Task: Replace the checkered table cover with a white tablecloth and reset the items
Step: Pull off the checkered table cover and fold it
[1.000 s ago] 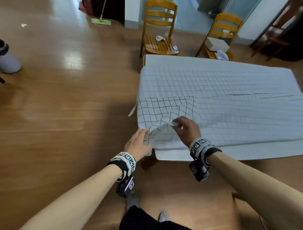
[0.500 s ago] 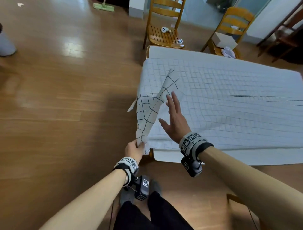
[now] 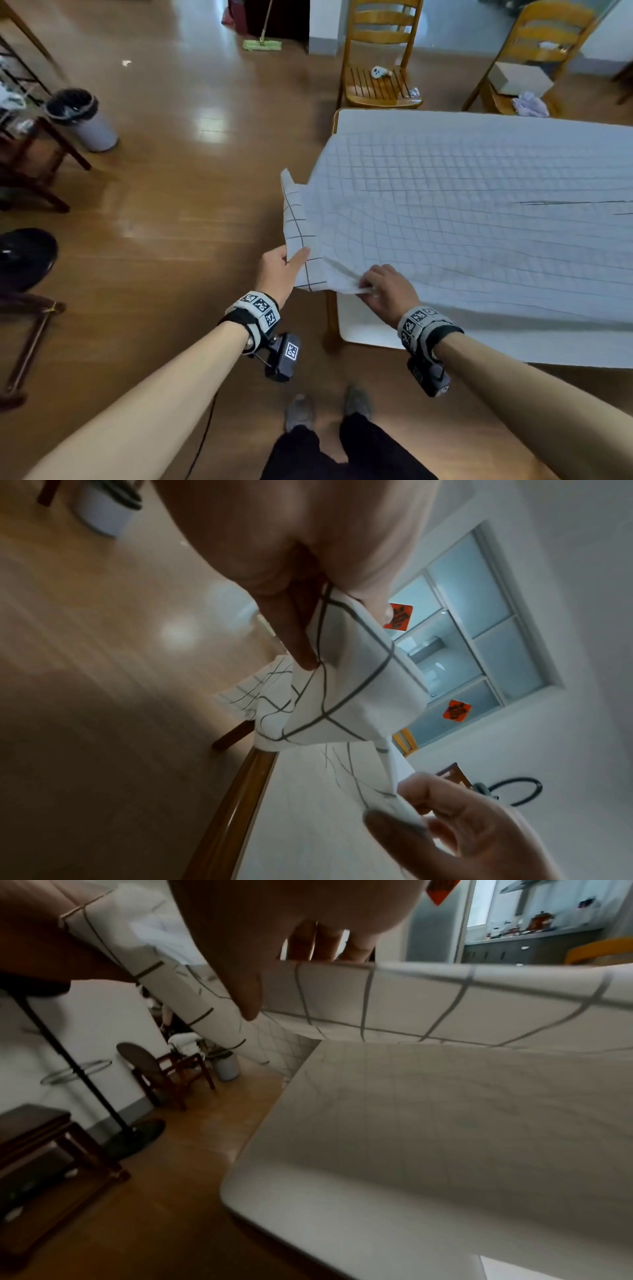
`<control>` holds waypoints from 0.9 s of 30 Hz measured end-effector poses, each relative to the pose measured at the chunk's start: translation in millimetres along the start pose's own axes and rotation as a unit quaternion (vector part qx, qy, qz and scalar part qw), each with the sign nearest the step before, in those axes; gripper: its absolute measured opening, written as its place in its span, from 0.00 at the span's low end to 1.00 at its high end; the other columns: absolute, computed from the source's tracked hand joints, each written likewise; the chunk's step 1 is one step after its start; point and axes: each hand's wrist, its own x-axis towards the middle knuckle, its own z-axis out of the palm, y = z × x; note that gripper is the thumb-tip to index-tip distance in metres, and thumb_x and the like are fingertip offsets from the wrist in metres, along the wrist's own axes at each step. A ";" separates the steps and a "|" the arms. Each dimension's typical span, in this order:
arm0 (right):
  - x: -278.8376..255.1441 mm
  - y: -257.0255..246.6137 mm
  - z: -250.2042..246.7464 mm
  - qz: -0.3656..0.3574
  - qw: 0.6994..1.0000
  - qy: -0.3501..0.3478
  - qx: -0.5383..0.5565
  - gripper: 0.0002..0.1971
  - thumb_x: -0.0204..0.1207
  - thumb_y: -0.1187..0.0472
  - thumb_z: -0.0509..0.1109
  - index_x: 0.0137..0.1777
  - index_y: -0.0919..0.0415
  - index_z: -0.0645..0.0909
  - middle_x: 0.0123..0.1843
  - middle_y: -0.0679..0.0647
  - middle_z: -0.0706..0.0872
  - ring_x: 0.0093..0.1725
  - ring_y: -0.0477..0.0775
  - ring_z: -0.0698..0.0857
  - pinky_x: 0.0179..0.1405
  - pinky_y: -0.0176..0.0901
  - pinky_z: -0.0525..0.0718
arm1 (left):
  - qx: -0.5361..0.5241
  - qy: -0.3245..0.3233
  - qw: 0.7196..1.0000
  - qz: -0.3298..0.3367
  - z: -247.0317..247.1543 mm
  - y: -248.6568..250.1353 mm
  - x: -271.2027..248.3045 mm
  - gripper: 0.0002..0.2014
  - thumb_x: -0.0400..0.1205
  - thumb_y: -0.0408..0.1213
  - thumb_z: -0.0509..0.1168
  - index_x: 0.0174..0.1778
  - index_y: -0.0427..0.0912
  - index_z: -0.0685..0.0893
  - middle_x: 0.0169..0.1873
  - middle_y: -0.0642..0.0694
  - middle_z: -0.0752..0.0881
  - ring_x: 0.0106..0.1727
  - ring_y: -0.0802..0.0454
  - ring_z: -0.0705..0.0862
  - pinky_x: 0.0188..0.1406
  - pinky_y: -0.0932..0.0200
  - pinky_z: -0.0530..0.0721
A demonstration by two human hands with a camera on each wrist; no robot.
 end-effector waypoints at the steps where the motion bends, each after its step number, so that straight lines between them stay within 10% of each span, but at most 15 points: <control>1: 3.6 -0.6 -6.3 0.018 1.000 0.004 0.009 0.07 0.76 0.51 0.75 0.48 0.51 0.82 0.47 0.45 0.83 0.50 0.53 0.81 0.43 0.50 0.82 | 0.003 0.009 1.000 0.013 -0.7 10.4 1.9 0.10 0.81 0.48 0.71 0.36 0.51 0.81 0.28 0.59 0.83 0.29 0.51 0.78 0.33 0.53 0.81; 3: 10.5 -1.4 -19.7 0.046 0.998 0.027 0.017 0.06 0.78 0.50 0.73 0.47 0.51 0.83 0.46 0.44 0.84 0.47 0.50 0.82 0.39 0.44 0.76 | 0.003 0.016 0.999 0.030 1.5 27.8 1.1 0.17 0.78 0.47 0.74 0.59 0.51 0.78 0.50 0.55 0.87 0.47 0.55 0.87 0.51 0.49 0.87; 8: 20.5 -1.1 -44.4 0.092 0.992 0.077 0.037 0.06 0.75 0.50 0.74 0.43 0.51 0.84 0.42 0.45 0.86 0.41 0.52 0.82 0.36 0.43 0.71 | 0.298 0.038 0.942 0.152 30.5 46.7 -17.5 0.50 0.69 0.58 0.76 0.82 0.54 0.53 0.80 0.48 0.55 0.79 0.46 0.61 0.72 0.45 0.71; 20: 14.0 5.9 -72.5 0.102 0.991 0.073 0.045 0.09 0.76 0.48 0.73 0.38 0.49 0.81 0.34 0.43 0.82 0.35 0.48 0.80 0.31 0.42 0.73 | 0.362 0.051 0.925 0.102 61.7 53.0 -6.3 0.47 0.68 0.65 0.70 0.80 0.53 0.58 0.83 0.46 0.48 0.82 0.40 0.56 0.76 0.35 0.67; 27: 18.0 1.9 -87.4 0.098 0.991 0.090 0.024 0.10 0.79 0.48 0.72 0.38 0.49 0.80 0.35 0.42 0.83 0.36 0.48 0.81 0.31 0.39 0.70 | 0.371 0.034 0.914 0.160 53.4 67.2 2.3 0.23 0.78 0.46 0.67 0.71 0.50 0.78 0.72 0.51 0.72 0.72 0.48 0.71 0.67 0.43 0.78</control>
